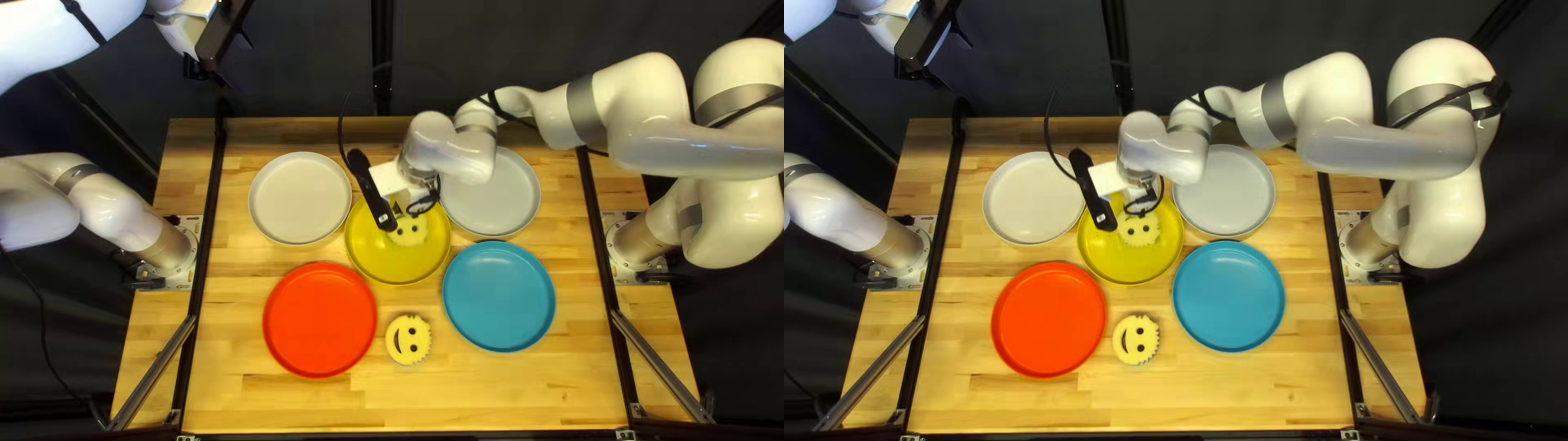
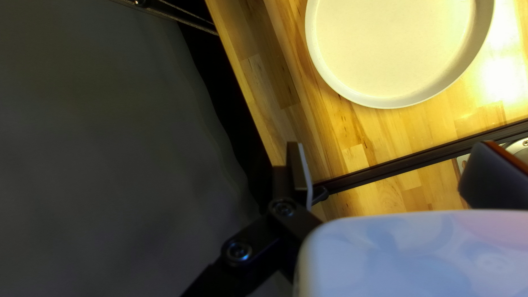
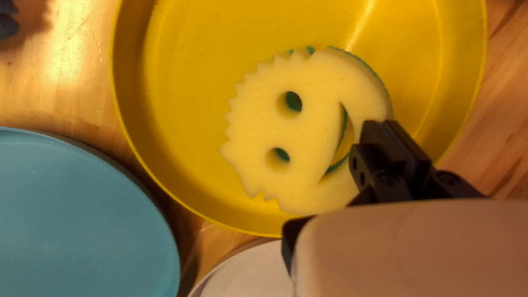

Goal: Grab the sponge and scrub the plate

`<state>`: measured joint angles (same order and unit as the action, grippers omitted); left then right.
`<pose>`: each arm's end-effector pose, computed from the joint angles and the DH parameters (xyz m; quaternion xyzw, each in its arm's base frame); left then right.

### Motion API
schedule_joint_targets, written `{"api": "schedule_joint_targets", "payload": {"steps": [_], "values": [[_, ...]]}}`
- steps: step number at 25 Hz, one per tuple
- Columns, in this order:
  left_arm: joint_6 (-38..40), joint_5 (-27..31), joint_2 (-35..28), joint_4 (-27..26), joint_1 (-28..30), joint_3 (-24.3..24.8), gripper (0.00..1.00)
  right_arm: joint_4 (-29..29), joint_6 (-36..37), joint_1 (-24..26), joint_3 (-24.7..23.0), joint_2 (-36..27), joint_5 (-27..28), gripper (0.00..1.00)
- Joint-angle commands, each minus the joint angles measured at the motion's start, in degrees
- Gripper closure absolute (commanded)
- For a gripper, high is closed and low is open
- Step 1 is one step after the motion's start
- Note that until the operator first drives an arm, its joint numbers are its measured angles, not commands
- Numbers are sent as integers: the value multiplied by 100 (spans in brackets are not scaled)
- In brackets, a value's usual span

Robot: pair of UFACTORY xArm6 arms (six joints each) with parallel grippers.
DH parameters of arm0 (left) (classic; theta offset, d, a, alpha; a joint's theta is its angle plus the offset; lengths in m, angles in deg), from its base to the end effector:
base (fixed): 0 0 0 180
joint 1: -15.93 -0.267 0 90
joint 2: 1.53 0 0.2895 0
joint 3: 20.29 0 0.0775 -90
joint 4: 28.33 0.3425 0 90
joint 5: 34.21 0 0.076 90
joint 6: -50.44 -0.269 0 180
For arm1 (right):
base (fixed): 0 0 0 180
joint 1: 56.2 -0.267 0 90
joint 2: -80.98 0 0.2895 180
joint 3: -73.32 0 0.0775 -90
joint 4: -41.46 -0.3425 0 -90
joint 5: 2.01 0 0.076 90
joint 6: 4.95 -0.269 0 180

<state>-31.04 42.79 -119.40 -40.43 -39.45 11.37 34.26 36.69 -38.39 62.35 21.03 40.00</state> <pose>0.2297 0.2424 0.3297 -0.9691 0.2088 -0.1263 0.0359 0.5407 -0.1574 0.0942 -0.9838 -0.1626 -0.0749 0.0088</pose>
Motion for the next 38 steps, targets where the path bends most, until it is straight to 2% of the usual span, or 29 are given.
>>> {"api": "schedule_joint_targets", "payload": {"steps": [1, 6, 10, 11, 12, 15, 20, 22, 23, 24, 25, 26, 28, 29, 33, 38], "values": [[0, 0, 0, 0, 0, 0, 0, -46, 228, 547, 439, 117, 289, 100], [0, 0, 0, 0, 0, 0, 0, 116, 92, 969, 1033, 418, 542, 100], [0, 0, 0, 0, 0, 0, 0, 305, -219, 1095, 1391, 768, 585, 100], [0, 0, 0, 0, 0, 0, 0, 339, -281, 1111, 1434, 835, 573, 7], [0, 0, 0, 0, 0, 0, 0, 404, -392, 1131, 1476, 930, 548, 0], [0, 0, 0, 0, 0, 0, 0, 530, -671, 1174, 1357, 977, 477, 0], [0, 0, 0, 0, 0, 0, 0, 528, -1003, 1215, 122, -63, 380, 0], [0, 0, 0, 0, 0, 0, 0, 193, -765, 1403, -632, -908, 642, 0], [0, 0, 0, 0, 0, 0, 0, 134, -706, 1474, -926, -1245, 707, 0], [0, 0, 0, 0, 0, 0, 0, 35, -607, 1594, -1427, -1846, 844, 0], [0, 0, 0, 0, 0, 0, 0, -6, -558, 1650, -1635, -2109, 904, 0], [0, 0, 0, 0, 0, 0, 0, -56, -480, 1781, -2056, -2688, 1085, 0], [0, 0, 0, 0, 0, 0, 0, -89, -405, 1916, -2415, -3215, 1252, 0], [0, 0, 0, 0, 0, 0, 0, -90, -352, 2047, -2690, -3680, 1450, 0], [0, 0, 0, 0, 0, 0, 0, -76, -121, 2531, -3134, -4812, 2232, 0], [0, 0, 0, 0, 0, 0, 0, 17, 260, 3202, -3113, -5342, 3000, 0]]}}
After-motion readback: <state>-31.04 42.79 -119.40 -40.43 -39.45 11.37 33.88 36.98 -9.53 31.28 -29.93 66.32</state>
